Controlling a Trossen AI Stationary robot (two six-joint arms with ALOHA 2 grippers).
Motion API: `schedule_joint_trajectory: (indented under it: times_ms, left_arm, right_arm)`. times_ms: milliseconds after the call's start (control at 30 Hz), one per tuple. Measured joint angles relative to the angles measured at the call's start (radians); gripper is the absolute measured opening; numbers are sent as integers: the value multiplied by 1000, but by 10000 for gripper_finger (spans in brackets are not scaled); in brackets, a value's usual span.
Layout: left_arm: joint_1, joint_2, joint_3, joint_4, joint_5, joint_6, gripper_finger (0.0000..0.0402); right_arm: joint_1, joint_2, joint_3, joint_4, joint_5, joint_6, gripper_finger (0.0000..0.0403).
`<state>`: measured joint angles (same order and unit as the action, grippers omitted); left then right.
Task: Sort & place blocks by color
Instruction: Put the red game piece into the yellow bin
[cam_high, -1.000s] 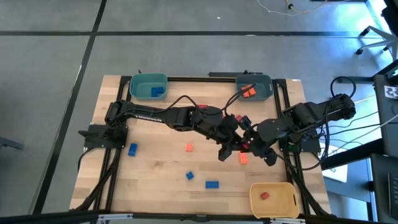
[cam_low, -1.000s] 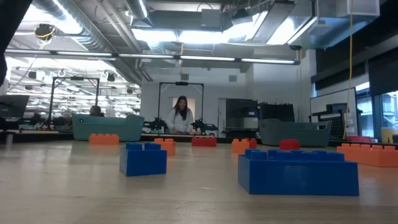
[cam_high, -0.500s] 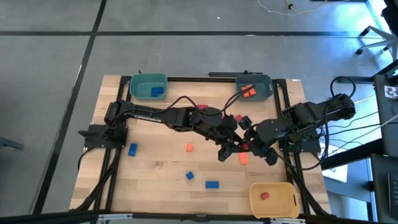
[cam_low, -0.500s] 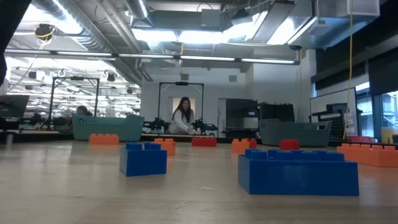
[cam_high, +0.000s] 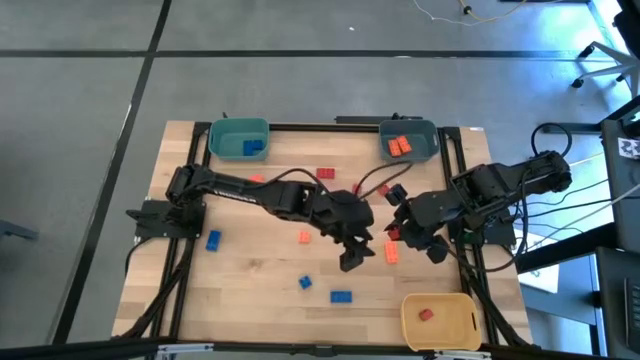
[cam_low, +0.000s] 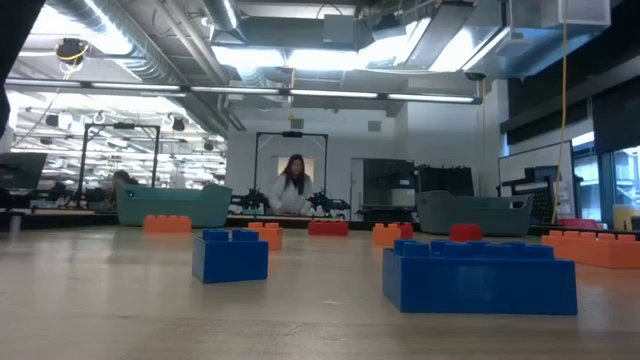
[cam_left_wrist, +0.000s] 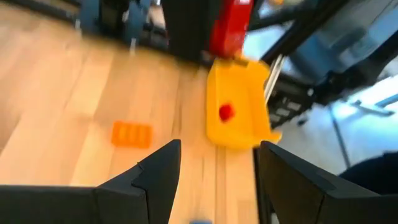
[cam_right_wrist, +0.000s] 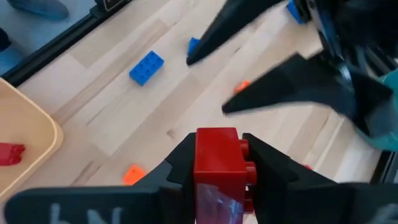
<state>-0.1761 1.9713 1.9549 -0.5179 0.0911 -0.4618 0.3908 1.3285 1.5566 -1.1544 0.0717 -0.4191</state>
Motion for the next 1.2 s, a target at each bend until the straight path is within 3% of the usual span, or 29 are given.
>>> schedule_joint_trajectory:
  times_ms: [167, 500, 600, 767, 1200]
  left_arm:
    - [-16, 1, 0, -117, -13, -2, 210]
    - [-49, 2, 0, -335, -178, -26, 210]
    - [-52, 2, 0, -400, -199, -33, 210]
    - [-57, 3, 0, -473, -234, -33, 210]
    - [-57, 3, 0, -518, -291, -29, 210]
  right_arm:
    - [13, 0, 0, -30, -48, 43, 100]
    - [131, 0, 0, -129, -103, 225, 99]
    - [181, 0, 0, -167, -116, 307, 99]
    - [268, 0, 0, -179, -225, 460, 99]
    - [480, 20, -71, -193, -254, 908, 99]
